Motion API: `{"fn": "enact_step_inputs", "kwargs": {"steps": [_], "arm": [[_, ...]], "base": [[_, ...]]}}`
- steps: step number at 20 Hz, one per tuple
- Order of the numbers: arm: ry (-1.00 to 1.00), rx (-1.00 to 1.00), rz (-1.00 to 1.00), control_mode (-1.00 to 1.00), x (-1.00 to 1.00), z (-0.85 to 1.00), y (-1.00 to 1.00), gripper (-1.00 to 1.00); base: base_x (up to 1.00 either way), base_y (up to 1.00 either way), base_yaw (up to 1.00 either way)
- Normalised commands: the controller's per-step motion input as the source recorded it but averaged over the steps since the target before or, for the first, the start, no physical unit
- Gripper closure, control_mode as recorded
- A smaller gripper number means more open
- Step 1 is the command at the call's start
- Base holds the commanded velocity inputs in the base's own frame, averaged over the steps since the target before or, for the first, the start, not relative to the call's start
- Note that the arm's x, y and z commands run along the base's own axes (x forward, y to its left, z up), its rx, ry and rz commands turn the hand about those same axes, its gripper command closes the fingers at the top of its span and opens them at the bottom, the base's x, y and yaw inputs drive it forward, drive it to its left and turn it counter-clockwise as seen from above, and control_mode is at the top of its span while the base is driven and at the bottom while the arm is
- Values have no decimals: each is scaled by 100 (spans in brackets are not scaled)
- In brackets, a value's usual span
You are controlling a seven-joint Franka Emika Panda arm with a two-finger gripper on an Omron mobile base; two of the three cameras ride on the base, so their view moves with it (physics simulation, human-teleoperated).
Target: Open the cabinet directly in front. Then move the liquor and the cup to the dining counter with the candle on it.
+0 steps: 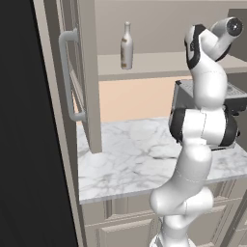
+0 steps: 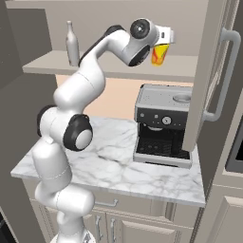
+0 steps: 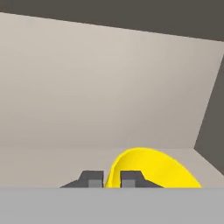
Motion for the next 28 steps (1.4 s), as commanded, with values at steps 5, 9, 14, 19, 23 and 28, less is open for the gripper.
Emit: {"fn": "enact_step_inputs", "kwargs": {"steps": [5, 9, 14, 19, 23, 28], "arm": [[-10, 0, 0, -100, -46, 3, 0, 100], [-19, 4, 0, -100, -98, 28, 0, 100], [-8, 8, 6, -100, -100, 16, 9, 100], [12, 1, 28, -100, -100, 3, 52, 100], [25, 0, 39, -100, -100, -5, 84, 100], [26, 0, 41, -100, -100, -30, 98, 100]], "base": [[0, 0, 0], [0, 0, 0], [0, 0, 0], [0, 0, 0], [0, 0, 0], [0, 0, 0]]}}
